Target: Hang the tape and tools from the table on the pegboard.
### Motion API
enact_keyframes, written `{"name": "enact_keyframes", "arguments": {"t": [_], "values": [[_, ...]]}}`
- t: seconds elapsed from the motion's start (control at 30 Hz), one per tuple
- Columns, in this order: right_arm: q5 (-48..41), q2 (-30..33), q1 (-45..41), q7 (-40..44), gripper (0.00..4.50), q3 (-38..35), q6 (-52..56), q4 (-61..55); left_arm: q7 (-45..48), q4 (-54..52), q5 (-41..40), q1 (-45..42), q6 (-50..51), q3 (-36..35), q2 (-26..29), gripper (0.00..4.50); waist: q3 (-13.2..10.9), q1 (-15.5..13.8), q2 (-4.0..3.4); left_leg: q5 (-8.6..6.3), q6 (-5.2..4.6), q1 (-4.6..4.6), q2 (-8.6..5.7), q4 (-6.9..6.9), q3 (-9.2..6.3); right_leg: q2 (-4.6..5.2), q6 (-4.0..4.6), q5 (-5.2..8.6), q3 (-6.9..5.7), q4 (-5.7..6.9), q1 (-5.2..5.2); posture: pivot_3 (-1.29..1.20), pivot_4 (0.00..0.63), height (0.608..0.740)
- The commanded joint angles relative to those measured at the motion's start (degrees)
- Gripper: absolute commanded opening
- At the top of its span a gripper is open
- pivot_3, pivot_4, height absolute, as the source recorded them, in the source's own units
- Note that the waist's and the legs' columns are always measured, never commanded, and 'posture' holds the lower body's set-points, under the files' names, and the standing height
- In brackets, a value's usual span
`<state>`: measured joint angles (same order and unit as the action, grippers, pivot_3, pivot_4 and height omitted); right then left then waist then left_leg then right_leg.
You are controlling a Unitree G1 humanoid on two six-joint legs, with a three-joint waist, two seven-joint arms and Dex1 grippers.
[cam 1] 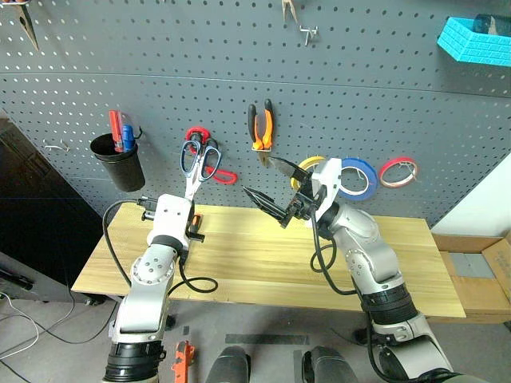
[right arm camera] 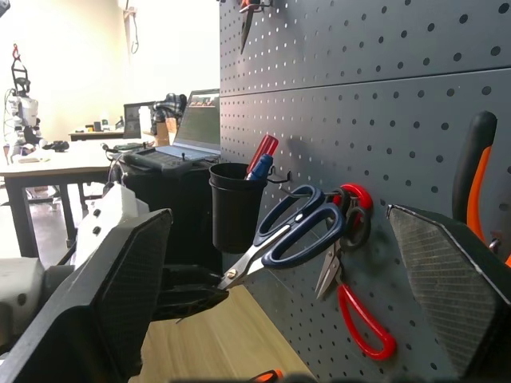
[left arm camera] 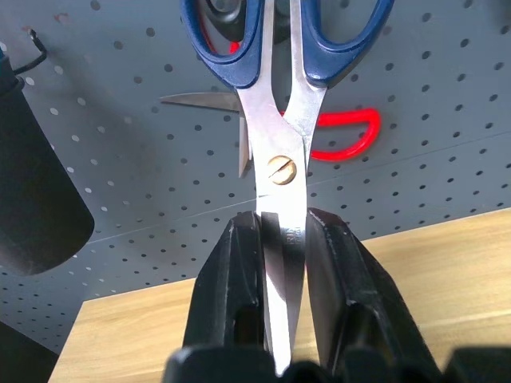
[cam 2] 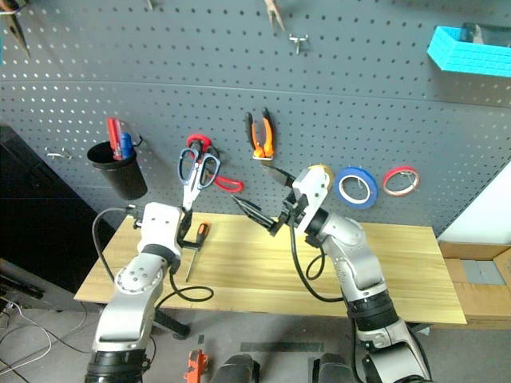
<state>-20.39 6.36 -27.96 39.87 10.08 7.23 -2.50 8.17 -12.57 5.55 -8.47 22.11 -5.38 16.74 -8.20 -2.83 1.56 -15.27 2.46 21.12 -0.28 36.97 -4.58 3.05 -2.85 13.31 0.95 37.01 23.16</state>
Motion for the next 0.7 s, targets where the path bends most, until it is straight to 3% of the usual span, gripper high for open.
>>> {"name": "enact_keyframes", "arguments": {"t": [0.03,0.23,0.27,0.5,0.7], "values": [[-0.3,0.2,-0.5,-0.1,4.5,-0.9,-0.5,-2.4,-0.4,-0.6,-0.1,-1.6,-1.1,-0.8,0.6,2.08,0.0,0.0,0.0,0.0,0.0,0.0,0.0,0.0,0.0,0.0,0.0,0.0,0.0,0.0,0.0,0.14,0.08,0.74],[-0.2,0.6,0.6,0.3,4.5,-0.3,-0.4,-3.1,0.4,1.1,-0.8,0.3,-0.7,-0.5,0.1,4.27,0.0,0.1,-0.01,0.0,0.0,-0.01,0.0,0.0,0.0,0.0,0.0,0.0,0.0,0.0,0.0,0.14,0.099,0.74],[0.1,0.8,1.1,0.8,4.5,0.2,-0.7,-3.0,0.6,2.0,-1.0,1.4,-0.4,-0.5,0.0,4.44,0.0,0.2,-0.01,0.0,0.0,-0.01,0.0,0.0,0.0,0.0,0.0,0.0,0.0,0.0,0.0,0.14,0.102,0.74],[10.3,2.1,0.1,0.7,4.5,7.4,-2.5,5.5,0.4,4.9,-3.3,7.7,4.4,-3.1,-0.7,4.44,-0.4,1.5,-0.08,-0.01,-0.01,-0.06,0.02,0.0,0.03,0.0,0.03,0.03,0.02,0.02,-0.01,0.12,0.151,0.74],[14.6,-2.8,-5.0,-0.4,4.5,10.9,-3.6,10.9,1.0,14.2,-3.7,1.2,4.3,-6.6,5.1,4.44,-1.3,1.8,-0.35,0.03,-0.07,-0.18,0.11,-0.01,-0.08,-0.09,0.03,0.34,-0.08,0.21,-0.01,0.12,0.193,0.74]]}}
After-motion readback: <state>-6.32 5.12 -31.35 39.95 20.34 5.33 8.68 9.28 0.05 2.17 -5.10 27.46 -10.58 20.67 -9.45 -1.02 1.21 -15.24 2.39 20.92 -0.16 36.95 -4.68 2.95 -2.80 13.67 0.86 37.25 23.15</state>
